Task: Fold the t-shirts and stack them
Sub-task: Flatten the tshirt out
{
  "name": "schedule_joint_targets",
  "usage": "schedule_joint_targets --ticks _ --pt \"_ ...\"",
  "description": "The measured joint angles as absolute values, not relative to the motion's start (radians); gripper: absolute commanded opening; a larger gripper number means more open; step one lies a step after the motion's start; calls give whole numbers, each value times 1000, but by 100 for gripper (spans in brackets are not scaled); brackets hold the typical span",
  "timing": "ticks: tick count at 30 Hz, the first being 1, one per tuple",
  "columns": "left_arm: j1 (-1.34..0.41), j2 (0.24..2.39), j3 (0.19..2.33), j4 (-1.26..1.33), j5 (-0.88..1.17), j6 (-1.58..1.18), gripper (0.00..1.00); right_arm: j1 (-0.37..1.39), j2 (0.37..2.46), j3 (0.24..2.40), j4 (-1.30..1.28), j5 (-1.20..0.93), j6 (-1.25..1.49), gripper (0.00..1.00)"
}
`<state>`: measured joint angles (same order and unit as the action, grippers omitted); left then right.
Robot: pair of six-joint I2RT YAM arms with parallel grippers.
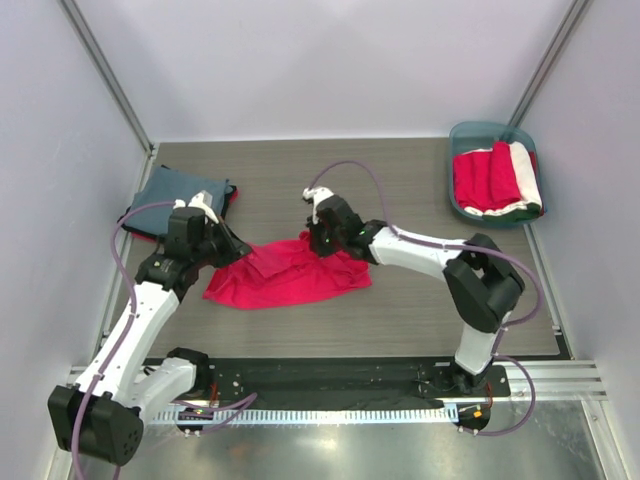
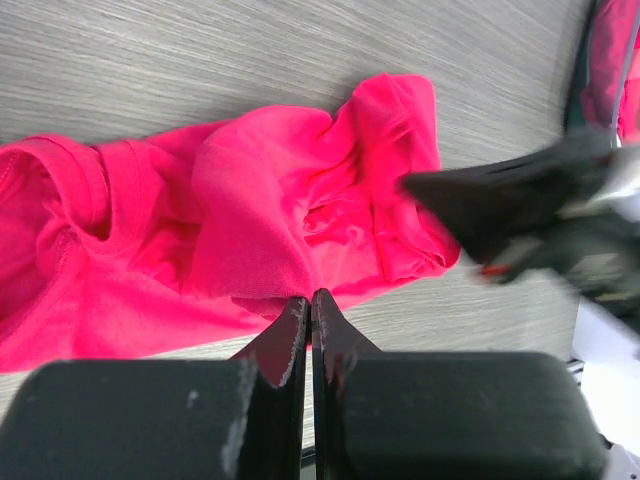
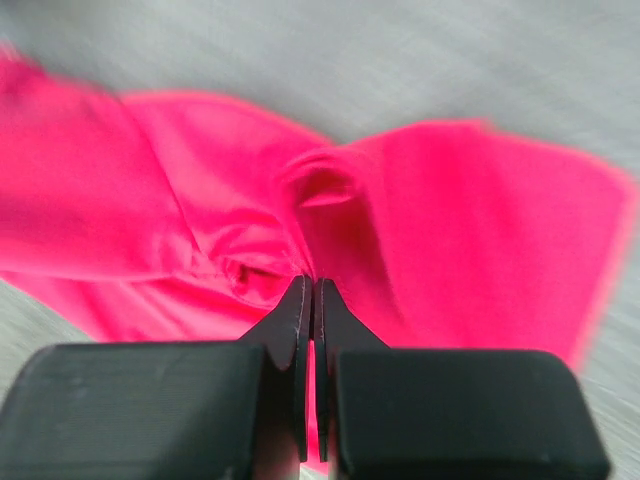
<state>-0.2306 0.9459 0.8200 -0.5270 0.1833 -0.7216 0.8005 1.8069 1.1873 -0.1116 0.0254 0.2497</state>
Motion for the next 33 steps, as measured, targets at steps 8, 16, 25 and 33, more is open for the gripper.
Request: schedule_joint_targets --ticks 8,16,25,33 --pt "-226 1026 885 -514 202 -736 0 555 1574 1192 -151 -20 299 1" --pt "-202 1049 1018 -513 204 -744 0 373 1426 1132 -166 -30 337 1" --pt "-139 1136 1205 -567 227 -737 0 237 1365 1085 -181 -74 428 1" --pt "-30 1140 1321 -623 249 -714 0 145 1259 1008 -170 -72 500 1"
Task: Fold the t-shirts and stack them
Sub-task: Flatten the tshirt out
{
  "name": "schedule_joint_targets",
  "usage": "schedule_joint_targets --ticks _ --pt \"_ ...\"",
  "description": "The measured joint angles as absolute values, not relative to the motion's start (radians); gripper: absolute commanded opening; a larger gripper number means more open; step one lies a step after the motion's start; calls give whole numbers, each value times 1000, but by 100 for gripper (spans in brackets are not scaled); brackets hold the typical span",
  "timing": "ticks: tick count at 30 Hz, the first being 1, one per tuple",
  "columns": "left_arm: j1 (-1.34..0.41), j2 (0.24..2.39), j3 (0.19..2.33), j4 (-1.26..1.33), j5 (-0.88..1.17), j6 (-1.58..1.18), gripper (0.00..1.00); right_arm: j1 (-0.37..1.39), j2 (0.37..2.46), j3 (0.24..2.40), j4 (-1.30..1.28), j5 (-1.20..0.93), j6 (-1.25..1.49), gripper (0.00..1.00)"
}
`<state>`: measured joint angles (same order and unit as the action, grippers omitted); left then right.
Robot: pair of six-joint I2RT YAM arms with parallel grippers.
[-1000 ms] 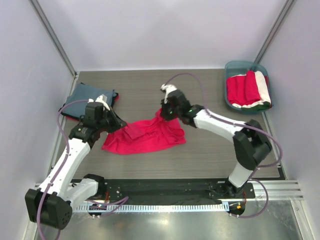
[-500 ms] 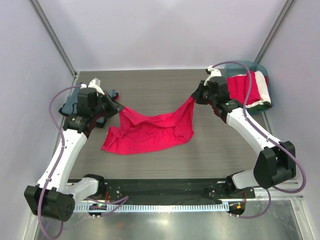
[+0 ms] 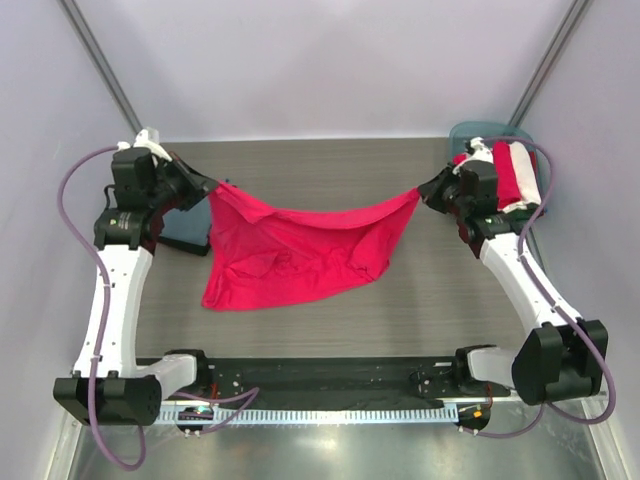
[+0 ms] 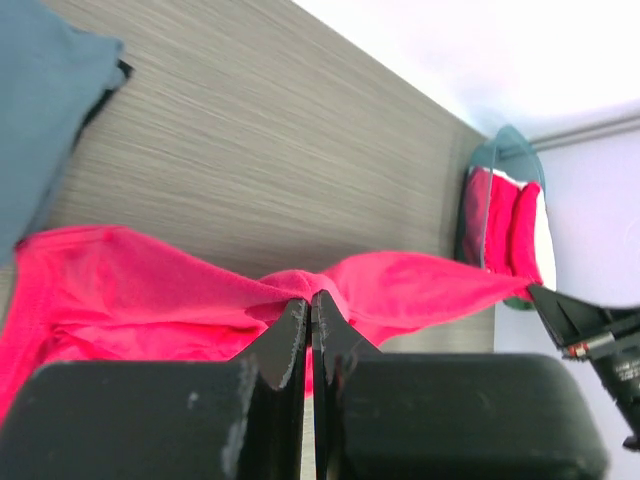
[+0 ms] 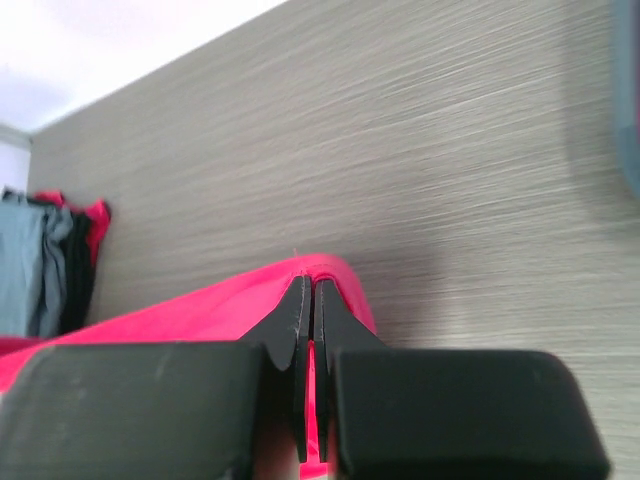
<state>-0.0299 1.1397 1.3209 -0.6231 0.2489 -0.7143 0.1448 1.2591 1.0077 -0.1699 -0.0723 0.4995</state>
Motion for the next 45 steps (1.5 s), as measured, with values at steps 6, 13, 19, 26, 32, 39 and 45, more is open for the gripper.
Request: schedule_joint_targets --ticks 6,13,19,26,32,39,45 --pt "76 1160 1392 -672 299 -701 0 59 1212 973 -155 -74 558 1" --pt "121 1188 1473 -694 350 -700 0 -2 1179 971 -150 -89 608 1" --pt "122 1188 1488 -694 373 -705 0 -22 1145 971 -146 -89 627 1" --pt "134 1196 1508 -703 387 -708 0 -26 1143 968 -143 -93 632 1" --pt "142 1223 1557 -701 399 -730 0 -30 1139 965 -144 -93 632 1" --pt "151 1303 1659 -702 424 -757 0 -50 1130 966 -146 -92 640 1" --pt "186 1361 1755 -711 463 -796 0 -85 1130 982 -163 -97 654 1"
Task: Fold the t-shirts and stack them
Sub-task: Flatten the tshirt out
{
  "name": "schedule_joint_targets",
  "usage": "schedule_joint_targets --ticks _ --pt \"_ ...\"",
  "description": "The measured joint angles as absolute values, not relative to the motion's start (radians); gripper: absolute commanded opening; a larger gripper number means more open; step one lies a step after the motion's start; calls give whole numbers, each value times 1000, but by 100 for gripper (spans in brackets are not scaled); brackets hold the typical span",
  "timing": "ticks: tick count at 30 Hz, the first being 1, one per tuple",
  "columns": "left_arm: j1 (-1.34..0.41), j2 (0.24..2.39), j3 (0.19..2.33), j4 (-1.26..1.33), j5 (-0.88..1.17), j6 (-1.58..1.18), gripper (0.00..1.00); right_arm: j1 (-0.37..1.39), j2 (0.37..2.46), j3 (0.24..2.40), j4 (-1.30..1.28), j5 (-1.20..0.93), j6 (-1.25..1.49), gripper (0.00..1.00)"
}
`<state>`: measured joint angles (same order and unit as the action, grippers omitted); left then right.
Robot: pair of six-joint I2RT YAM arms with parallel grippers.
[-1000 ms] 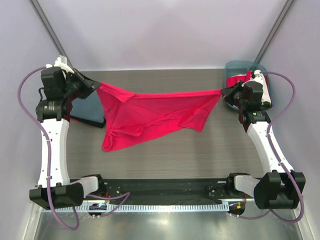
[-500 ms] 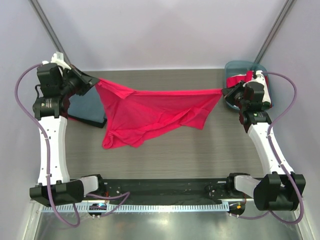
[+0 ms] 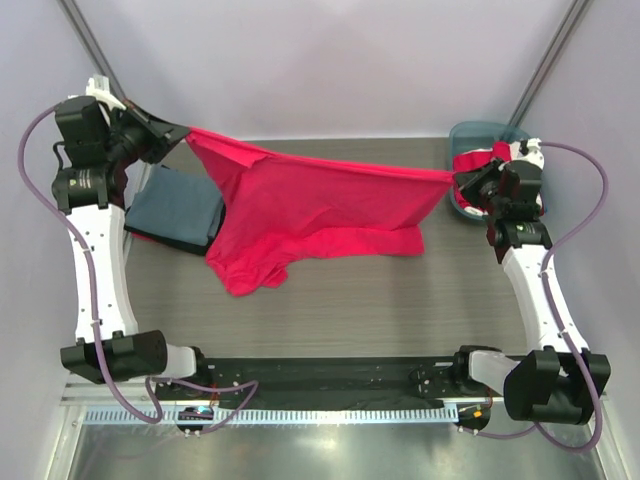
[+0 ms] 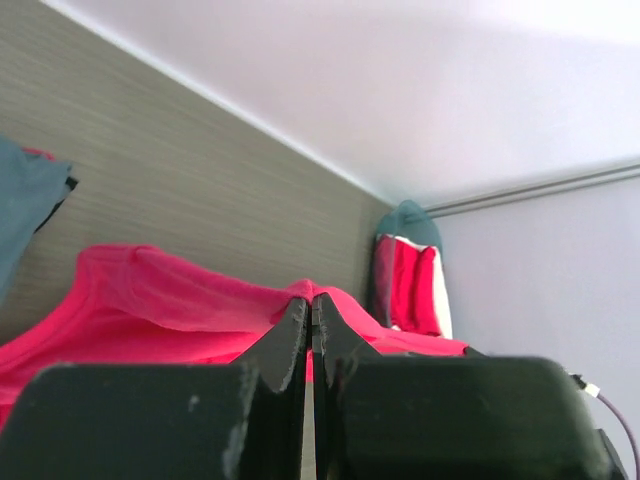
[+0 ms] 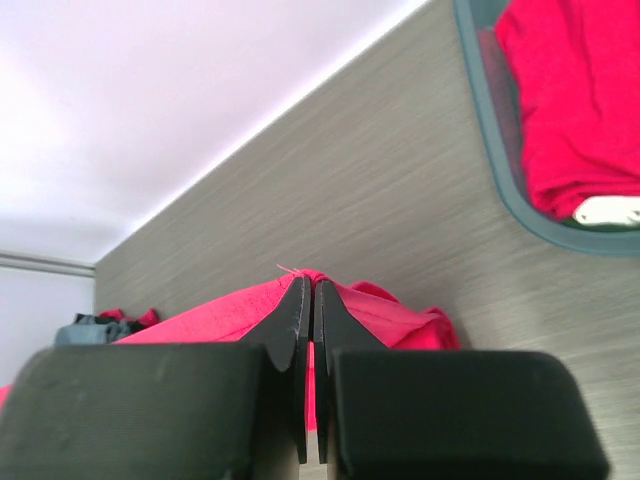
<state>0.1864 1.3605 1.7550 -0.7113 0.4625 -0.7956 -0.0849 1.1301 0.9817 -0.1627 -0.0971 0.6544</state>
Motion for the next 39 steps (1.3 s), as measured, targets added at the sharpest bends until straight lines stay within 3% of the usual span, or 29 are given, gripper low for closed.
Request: schedule_joint_targets --ticks 12,29,35,39 --pt "198 1409 1956 -693 541 -859 0 -96 1085 1179 -208 -187 652 1" --pt "201 928 2116 -661 508 -854 0 -102 623 1380 -342 -231 596 1" --pt "203 900 2291 -637 483 -854 0 -102 514 1483 -369 -205 577 1" --pt "204 919 2293 -598 487 -884 0 -102 524 1529 -401 -184 574 1"
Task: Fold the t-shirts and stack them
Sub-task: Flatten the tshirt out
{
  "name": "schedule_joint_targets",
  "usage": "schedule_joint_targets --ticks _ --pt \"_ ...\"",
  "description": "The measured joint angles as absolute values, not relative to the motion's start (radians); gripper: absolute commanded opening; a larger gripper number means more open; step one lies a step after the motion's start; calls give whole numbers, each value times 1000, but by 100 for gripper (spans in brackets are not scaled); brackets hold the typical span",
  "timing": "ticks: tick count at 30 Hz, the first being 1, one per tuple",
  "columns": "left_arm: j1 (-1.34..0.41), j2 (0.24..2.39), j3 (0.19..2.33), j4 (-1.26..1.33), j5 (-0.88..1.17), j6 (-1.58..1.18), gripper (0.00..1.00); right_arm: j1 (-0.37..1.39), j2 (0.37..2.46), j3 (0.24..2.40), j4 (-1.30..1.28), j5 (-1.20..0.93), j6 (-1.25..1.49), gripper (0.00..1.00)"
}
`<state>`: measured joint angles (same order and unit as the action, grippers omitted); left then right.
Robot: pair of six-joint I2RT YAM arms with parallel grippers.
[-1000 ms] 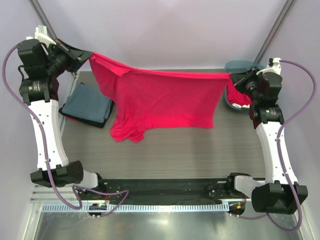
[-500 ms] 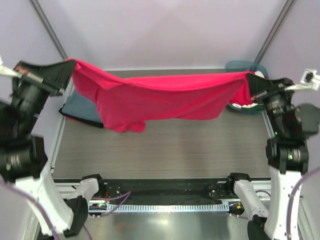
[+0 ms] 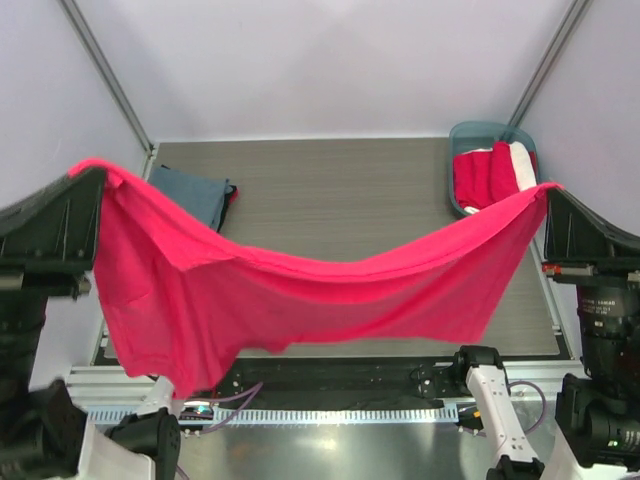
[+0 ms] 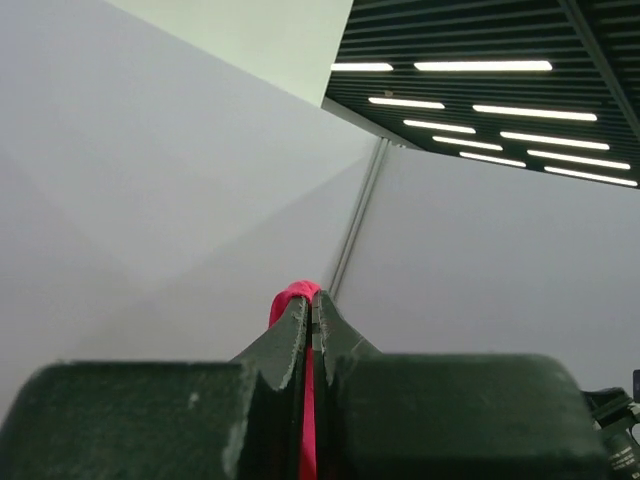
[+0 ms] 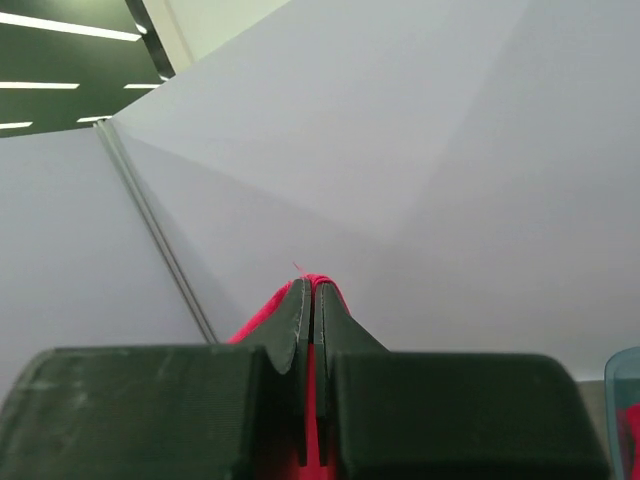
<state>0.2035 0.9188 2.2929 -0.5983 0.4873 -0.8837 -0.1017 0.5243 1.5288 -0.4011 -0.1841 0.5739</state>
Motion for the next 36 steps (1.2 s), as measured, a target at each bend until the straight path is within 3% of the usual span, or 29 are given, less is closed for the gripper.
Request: schedule_joint_targets --ticks 7,14,18,27,36 --pt "204 1083 1995 -397 570 -974 0 -102 636 1446 -427 -156 590 1" --pt "160 1307 1528 -302 549 -1003 0 -102 716 1084 -402 -136 631 1" --pt "47 1388 1397 -274 492 -988 0 -102 739 867 -344 -136 658 1" --pt "-154 1755 1558 -93 352 -958 0 -102 1044 773 -60 -117 656 1" --pt "-146 2264 2029 -91 197 -945 0 -102 1612 1023 177 -125 674 1"
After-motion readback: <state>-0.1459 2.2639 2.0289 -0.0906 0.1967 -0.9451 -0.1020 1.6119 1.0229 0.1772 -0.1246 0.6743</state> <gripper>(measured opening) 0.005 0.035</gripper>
